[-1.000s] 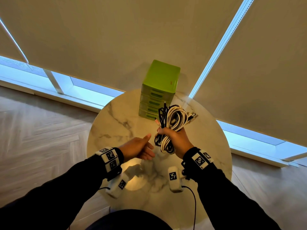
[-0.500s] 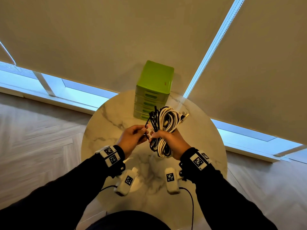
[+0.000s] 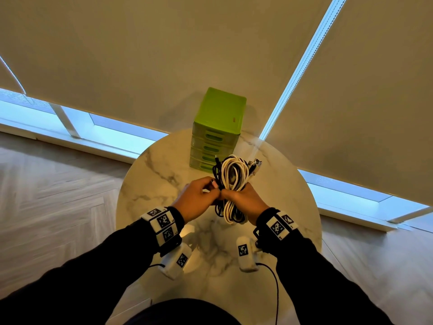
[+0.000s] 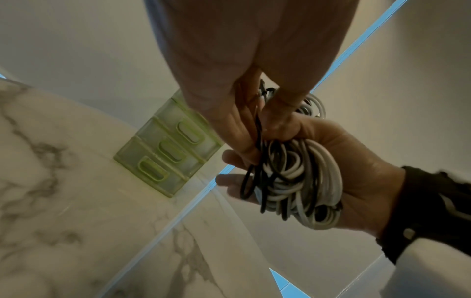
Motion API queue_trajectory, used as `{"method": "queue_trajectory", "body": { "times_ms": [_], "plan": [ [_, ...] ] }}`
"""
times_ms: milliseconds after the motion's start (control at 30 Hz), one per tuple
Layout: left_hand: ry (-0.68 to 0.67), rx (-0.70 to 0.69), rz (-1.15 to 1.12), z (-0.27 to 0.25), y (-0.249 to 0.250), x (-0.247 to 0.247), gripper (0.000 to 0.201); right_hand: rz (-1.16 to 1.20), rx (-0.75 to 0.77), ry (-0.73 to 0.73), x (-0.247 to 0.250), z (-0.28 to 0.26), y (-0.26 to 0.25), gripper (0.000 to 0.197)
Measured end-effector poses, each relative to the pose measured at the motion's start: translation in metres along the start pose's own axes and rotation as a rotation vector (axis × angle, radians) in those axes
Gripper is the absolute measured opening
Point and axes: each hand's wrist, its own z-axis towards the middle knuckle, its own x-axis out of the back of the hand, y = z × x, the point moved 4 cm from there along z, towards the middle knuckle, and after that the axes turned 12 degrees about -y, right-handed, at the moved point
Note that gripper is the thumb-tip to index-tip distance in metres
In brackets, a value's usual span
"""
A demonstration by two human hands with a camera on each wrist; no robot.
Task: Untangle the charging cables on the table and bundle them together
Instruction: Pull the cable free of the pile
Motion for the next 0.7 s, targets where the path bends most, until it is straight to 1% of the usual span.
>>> {"method": "queue_trajectory", "body": {
  "times_ms": [67,100,133,167,200,233,267,300,333,367,433,500,567,633,700],
  "plan": [
    [-0.075,-0.009,0.035,-0.001,0.002,-0.004,0.014,-0.009,0.009,0.008,0.002,0.0,0.001,0.02],
    [-0.111,-0.009,0.046,-0.002,0.003,-0.008,0.017,-0.024,0.005,0.017,0.002,0.001,0.002,0.023],
    [-0.132,-0.002,0.066,-0.003,0.002,-0.012,0.023,-0.047,0.0,0.03,0.001,0.002,0.001,0.032],
    [-0.131,0.025,0.122,-0.002,-0.001,-0.013,0.033,-0.081,-0.009,0.043,0.001,0.003,0.002,0.044],
    [-0.126,0.072,0.179,-0.003,-0.001,-0.014,0.047,-0.131,-0.02,0.056,0.0,0.005,0.003,0.05],
    [-0.134,0.112,0.173,-0.003,0.0,-0.016,0.06,-0.202,-0.024,0.061,0.0,0.008,0.004,0.049],
    [-0.154,0.109,0.078,-0.003,0.004,-0.018,0.066,-0.289,-0.034,0.054,-0.001,0.01,0.006,0.042],
    [-0.17,0.062,-0.097,-0.002,0.011,-0.019,0.064,-0.377,-0.056,0.031,-0.004,0.01,0.005,0.033],
    [-0.169,0.015,-0.26,0.0,0.017,-0.02,0.055,-0.456,-0.076,0.006,-0.008,0.01,0.005,0.029],
    [-0.125,-0.042,-0.349,0.003,0.02,-0.018,0.048,-0.514,-0.084,-0.017,-0.014,0.011,0.007,0.033],
    [-0.009,-0.133,-0.381,0.007,0.025,-0.012,0.042,-0.541,-0.074,-0.046,-0.025,0.01,0.006,0.045],
    [0.052,-0.162,-0.401,0.009,0.024,-0.011,0.043,-0.565,-0.073,-0.049,-0.031,0.011,0.004,0.05],
    [0.105,-0.145,-0.449,0.011,0.02,-0.01,0.039,-0.629,-0.1,-0.057,-0.033,0.014,0.001,0.052],
    [0.131,-0.115,-0.468,0.012,0.015,-0.009,0.037,-0.72,-0.122,-0.039,-0.034,0.018,0.001,0.057],
    [0.151,-0.061,-0.424,0.016,0.006,-0.007,0.041,-0.768,-0.153,-0.022,-0.035,0.022,0.005,0.059]
  ]
}}
